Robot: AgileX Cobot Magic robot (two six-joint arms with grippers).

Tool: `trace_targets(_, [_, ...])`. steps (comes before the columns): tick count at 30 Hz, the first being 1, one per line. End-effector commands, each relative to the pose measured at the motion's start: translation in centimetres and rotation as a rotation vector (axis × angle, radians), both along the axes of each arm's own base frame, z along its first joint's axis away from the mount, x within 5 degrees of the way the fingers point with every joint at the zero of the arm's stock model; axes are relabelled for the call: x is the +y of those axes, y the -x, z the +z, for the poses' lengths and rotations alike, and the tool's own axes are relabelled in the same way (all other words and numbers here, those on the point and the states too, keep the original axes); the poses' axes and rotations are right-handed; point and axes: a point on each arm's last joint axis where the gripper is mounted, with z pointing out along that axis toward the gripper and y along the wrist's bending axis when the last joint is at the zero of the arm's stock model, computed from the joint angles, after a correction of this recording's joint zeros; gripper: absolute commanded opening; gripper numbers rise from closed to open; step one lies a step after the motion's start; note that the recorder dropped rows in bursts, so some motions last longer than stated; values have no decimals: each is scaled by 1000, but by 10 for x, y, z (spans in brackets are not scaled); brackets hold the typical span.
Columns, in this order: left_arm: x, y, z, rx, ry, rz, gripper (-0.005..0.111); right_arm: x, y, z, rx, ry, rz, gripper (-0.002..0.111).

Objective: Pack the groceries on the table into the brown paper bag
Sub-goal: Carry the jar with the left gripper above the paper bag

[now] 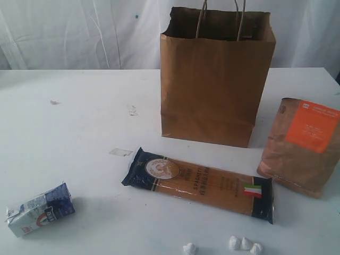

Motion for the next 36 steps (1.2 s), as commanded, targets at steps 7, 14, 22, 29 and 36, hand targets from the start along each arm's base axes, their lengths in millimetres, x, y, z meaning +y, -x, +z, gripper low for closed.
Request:
trace_targets(7, [-19, -23, -16, -201, -172, -80, 0, 0, 0, 0, -12, -15, -7, 0])
trace_targets(14, [-24, -41, 0, -343, -272, 9, 0, 0, 0, 0, -12, -15, -7, 0])
trace_targets(22, [-52, -44, -23, -478, -507, 103, 0, 0, 0, 0, -12, -15, -7, 0])
trace_targets(29, [-75, -48, -27, -553, -528, 298, 0, 0, 0, 0, -12, -15, -7, 0])
trace_targets(36, [-77, -48, -19, -671, -569, 439, 0, 0, 0, 0, -12, -15, -7, 0])
